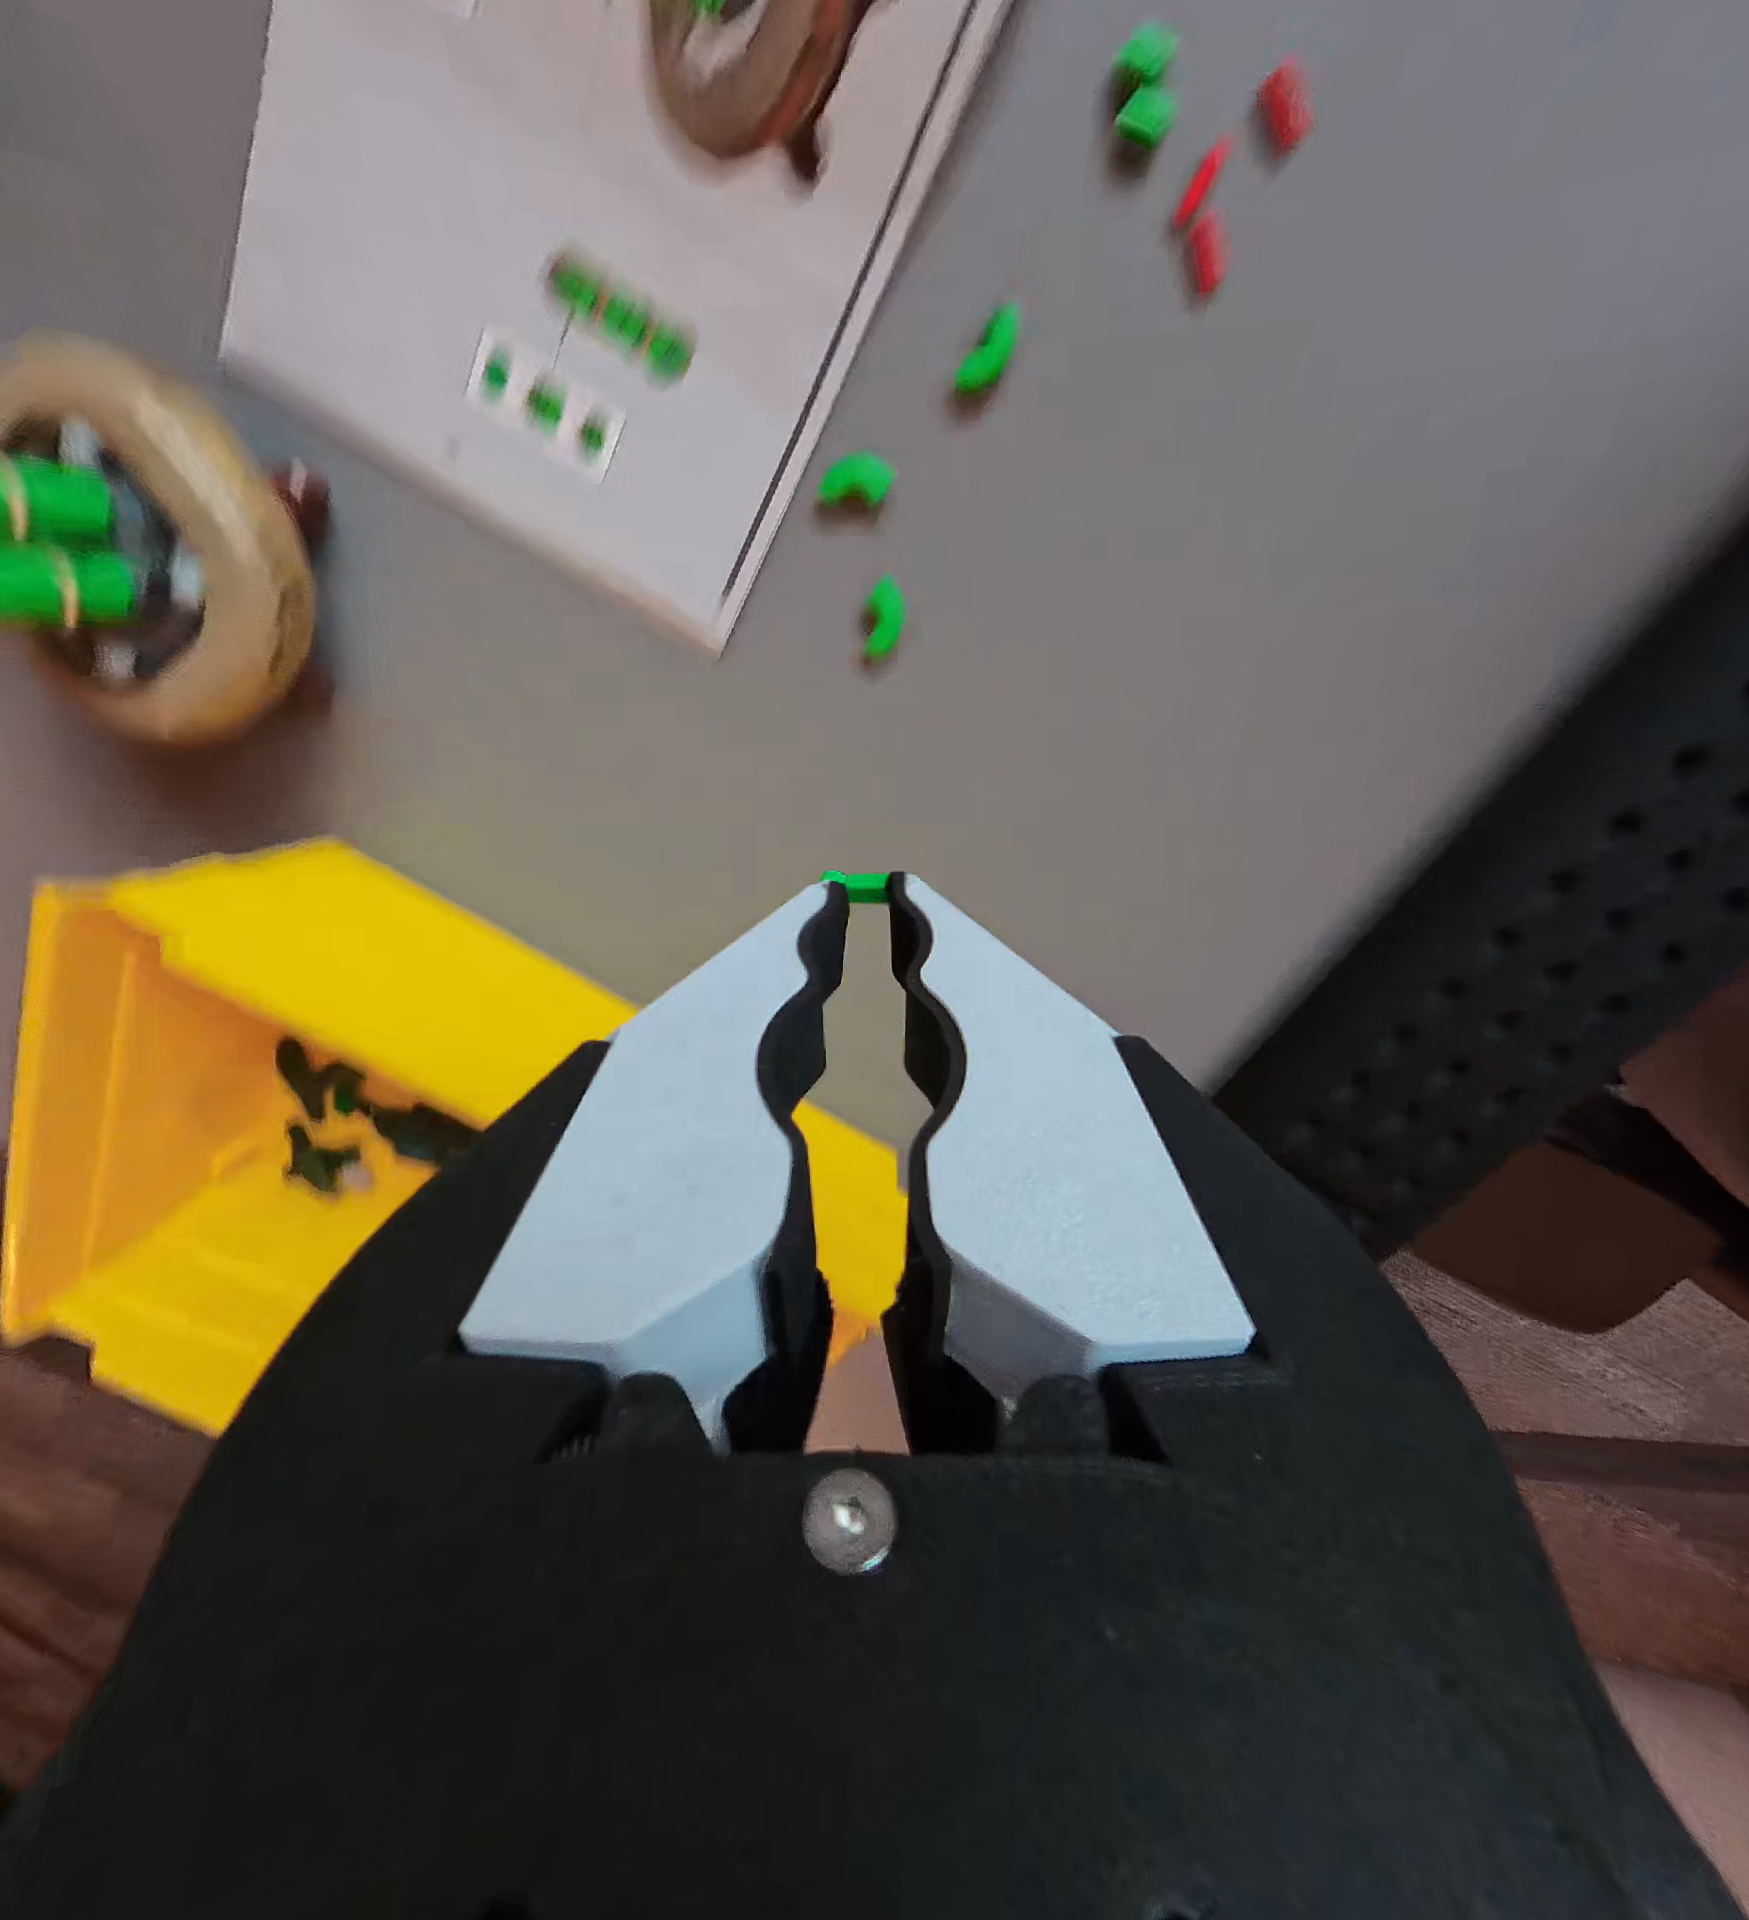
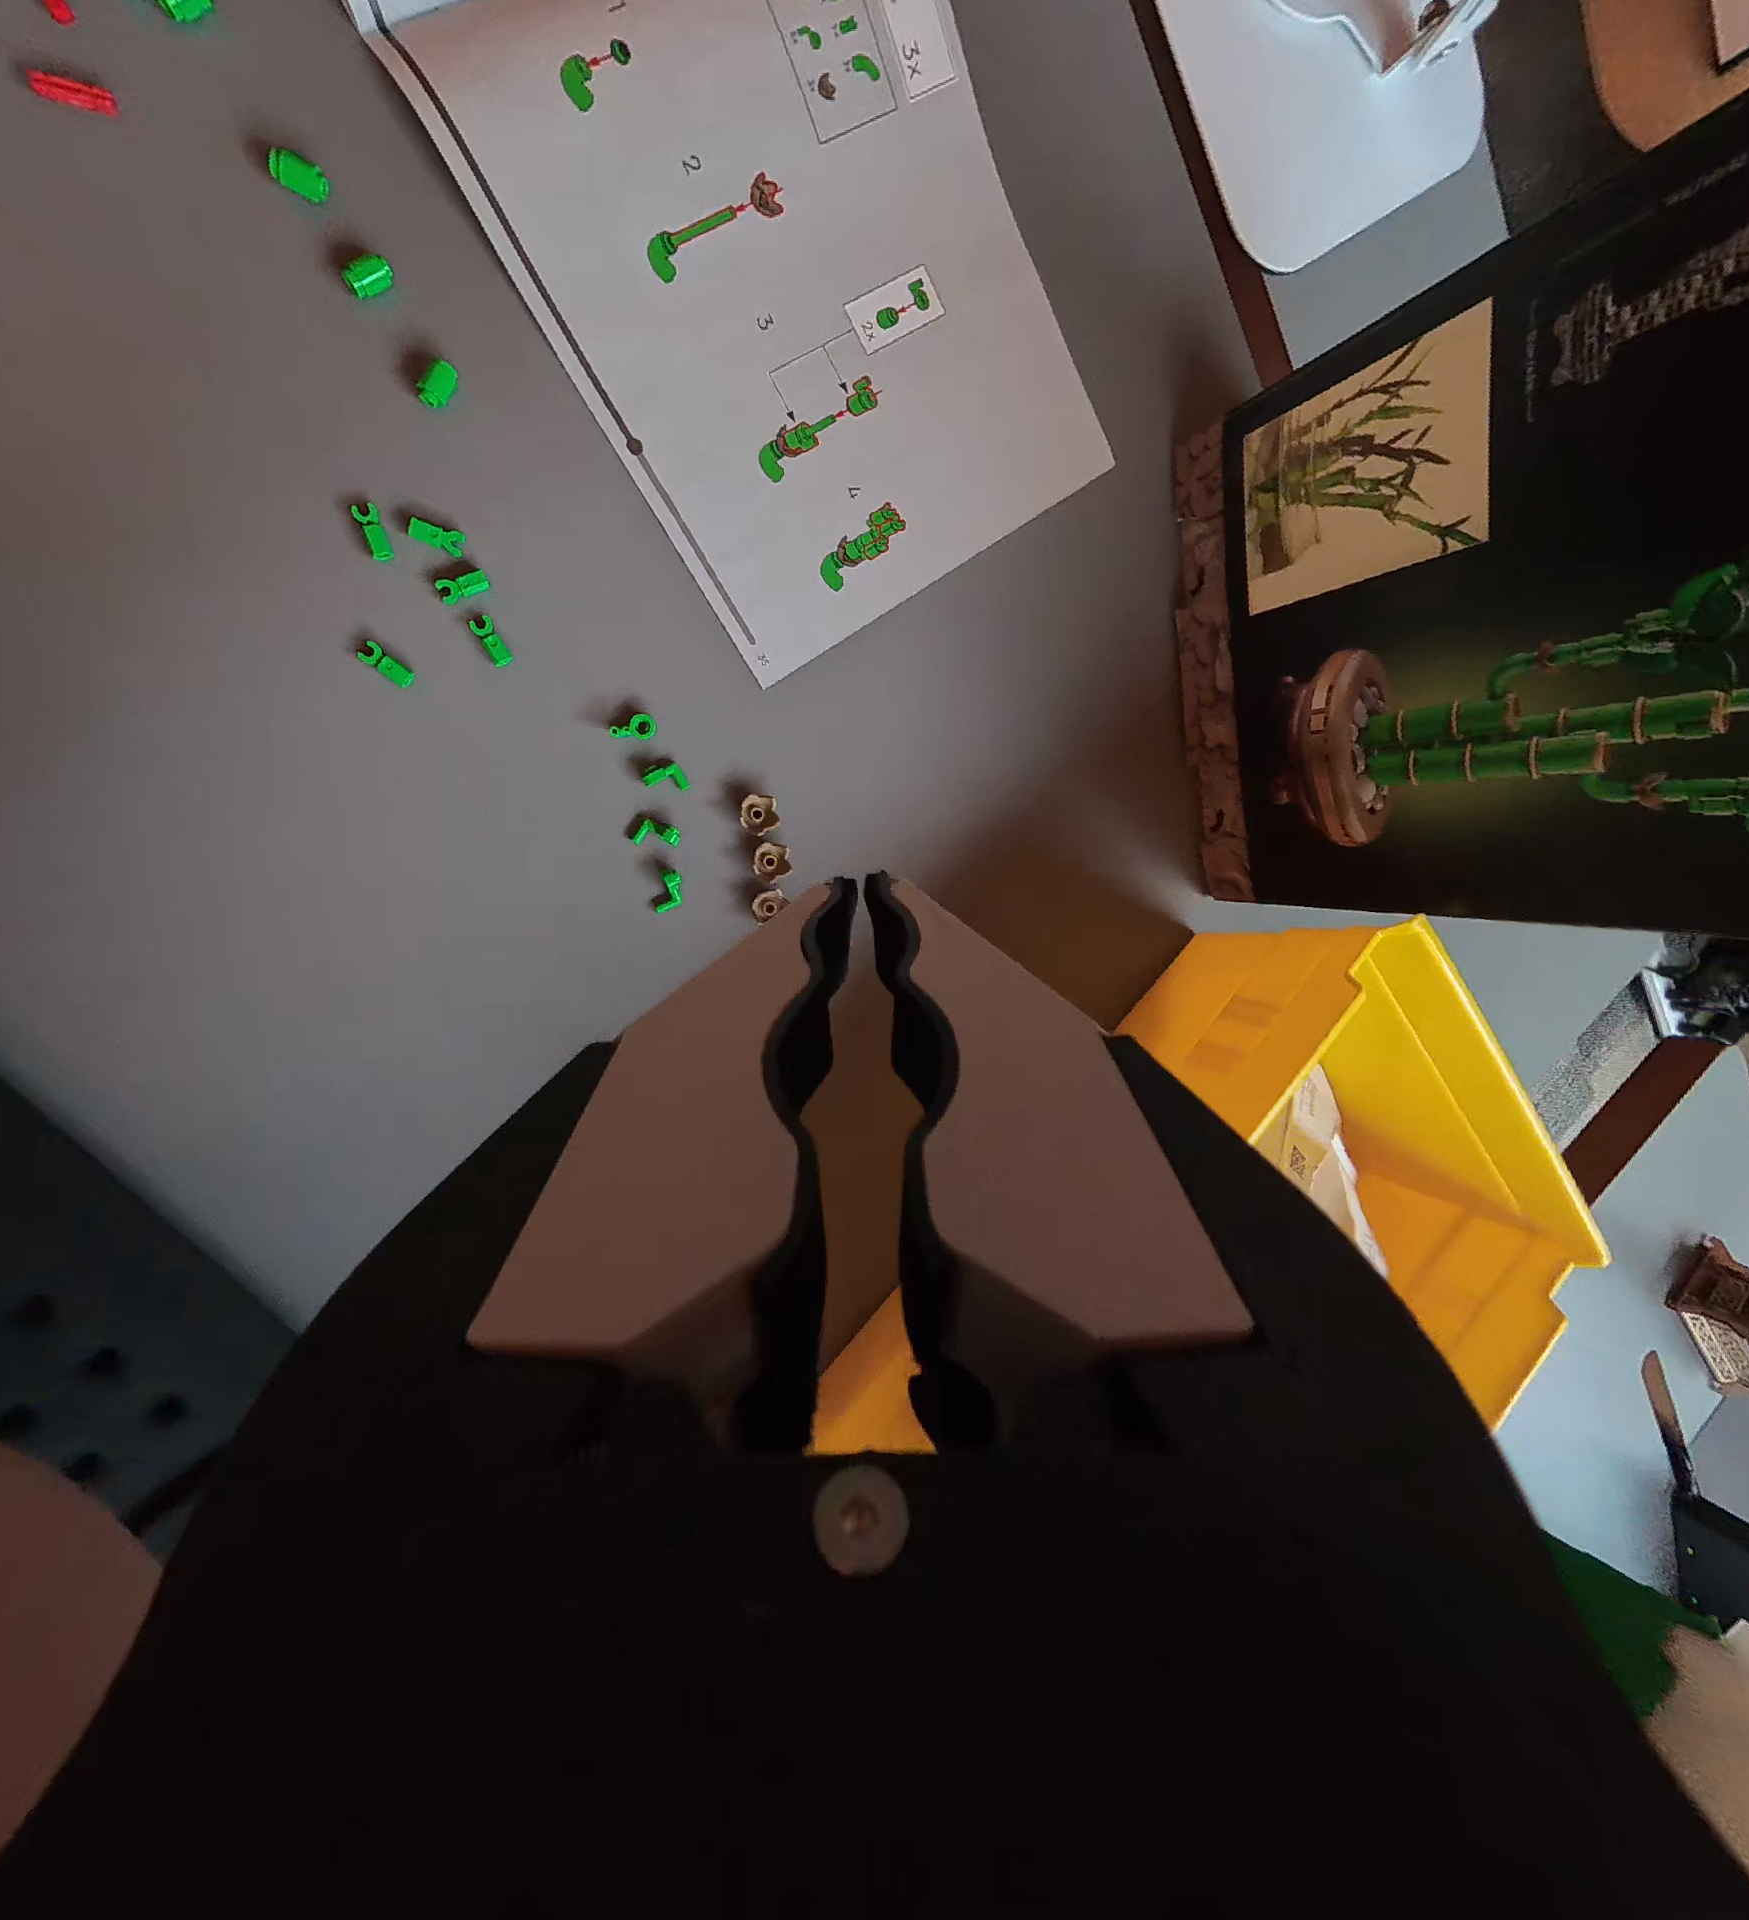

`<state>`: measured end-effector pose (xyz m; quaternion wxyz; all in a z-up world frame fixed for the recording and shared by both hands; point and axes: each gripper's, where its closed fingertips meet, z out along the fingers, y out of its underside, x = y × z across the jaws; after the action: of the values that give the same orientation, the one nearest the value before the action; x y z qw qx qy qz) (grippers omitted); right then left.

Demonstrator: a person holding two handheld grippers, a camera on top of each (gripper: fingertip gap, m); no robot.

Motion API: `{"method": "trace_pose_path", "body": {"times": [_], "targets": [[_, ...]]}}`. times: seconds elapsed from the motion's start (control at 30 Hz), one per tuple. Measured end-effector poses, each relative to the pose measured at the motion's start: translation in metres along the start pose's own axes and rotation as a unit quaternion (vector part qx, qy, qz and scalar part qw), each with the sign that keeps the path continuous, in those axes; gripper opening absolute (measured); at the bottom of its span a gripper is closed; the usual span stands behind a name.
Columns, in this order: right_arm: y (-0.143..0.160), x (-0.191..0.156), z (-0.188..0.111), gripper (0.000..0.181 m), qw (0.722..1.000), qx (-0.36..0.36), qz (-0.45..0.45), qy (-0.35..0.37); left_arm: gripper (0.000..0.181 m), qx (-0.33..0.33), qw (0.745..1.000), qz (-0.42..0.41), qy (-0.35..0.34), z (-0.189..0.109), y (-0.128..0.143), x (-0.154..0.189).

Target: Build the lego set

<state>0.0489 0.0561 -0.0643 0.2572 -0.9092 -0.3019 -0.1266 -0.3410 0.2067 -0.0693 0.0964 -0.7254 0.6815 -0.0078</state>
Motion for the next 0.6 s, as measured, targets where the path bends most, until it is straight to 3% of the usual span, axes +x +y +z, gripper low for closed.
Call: {"method": "trace_pose_path", "body": {"times": [0.13, 0.27, 0.4, 0.6], "targets": [[0.005, 0.004, -0.006, 0.002, 1.000, 0.017, 0.008, 0.001, 0.006, 0.044, 0.996, 0.073, 0.040, 0.016, -0.080, 0.049], [0.006, 0.007, -0.010, 0.002, 0.999, 0.042, 0.010, -0.005, 0.006, 0.066, 0.987, 0.119, 0.081, 0.035, -0.141, 0.087], [0.012, 0.010, -0.007, 0.002, 0.999, 0.043, 0.015, -0.011, 0.006, 0.070, 0.983, 0.132, 0.107, 0.054, -0.179, 0.107], [0.012, 0.015, -0.005, 0.002, 0.998, 0.053, 0.017, -0.017, 0.006, 0.080, 0.978, 0.132, 0.140, 0.079, -0.212, 0.129]]}}
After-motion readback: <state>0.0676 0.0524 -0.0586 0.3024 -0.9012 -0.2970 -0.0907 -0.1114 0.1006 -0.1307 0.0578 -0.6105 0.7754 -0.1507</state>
